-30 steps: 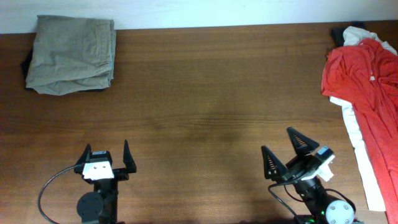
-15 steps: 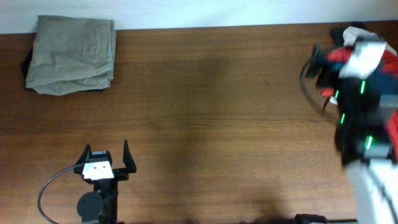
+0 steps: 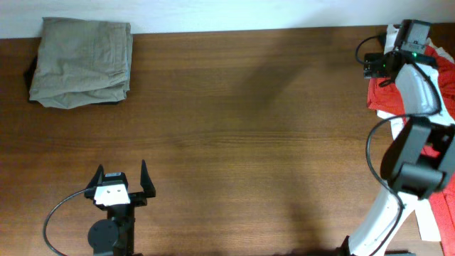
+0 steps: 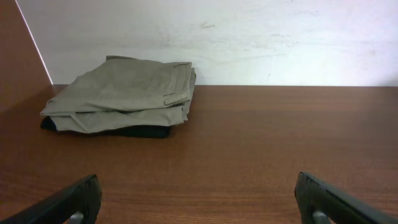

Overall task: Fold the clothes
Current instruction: 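Reach the right gripper to the orange shirt on the right pile, then grasp the orange shirt and drag it left onto the table center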

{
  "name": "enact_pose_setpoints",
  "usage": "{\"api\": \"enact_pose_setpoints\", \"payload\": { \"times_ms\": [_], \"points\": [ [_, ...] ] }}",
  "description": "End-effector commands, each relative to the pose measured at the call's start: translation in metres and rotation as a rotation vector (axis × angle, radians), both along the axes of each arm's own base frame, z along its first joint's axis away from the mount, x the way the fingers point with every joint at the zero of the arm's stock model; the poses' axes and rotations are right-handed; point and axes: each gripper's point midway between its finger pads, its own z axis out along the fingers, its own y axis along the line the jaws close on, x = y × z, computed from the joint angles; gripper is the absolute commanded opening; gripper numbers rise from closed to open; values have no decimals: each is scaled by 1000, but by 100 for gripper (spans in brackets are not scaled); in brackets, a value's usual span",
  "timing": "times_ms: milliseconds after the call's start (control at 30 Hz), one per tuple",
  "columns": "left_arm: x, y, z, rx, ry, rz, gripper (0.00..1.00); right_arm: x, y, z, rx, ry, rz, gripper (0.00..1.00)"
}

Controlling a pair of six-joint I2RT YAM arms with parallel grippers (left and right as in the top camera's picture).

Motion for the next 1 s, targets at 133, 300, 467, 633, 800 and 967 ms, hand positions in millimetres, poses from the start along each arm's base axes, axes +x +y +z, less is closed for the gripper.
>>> {"api": "enact_pose_setpoints", "payload": {
  "times_ms": [133, 300, 467, 633, 800, 967],
  "points": [
    [0, 1, -3, 12, 3, 5, 99, -8, -6, -49, 14, 127, -5, 80],
    [0, 1, -3, 12, 3, 5, 99, -23, 7, -75, 99, 204, 20, 67],
    [0, 2, -3, 12, 3, 5, 99, -34, 9, -96, 125, 265, 16, 68],
    [0, 1, -3, 12, 3, 5, 99, -39, 21, -119, 193, 305, 40, 47],
    [0, 1, -3, 12, 3, 5, 99, -47, 18, -135, 214, 336, 23, 12],
    [0, 1, -3, 12, 3, 5, 99, -49, 6, -131, 224, 318, -23, 4]
  ]
}}
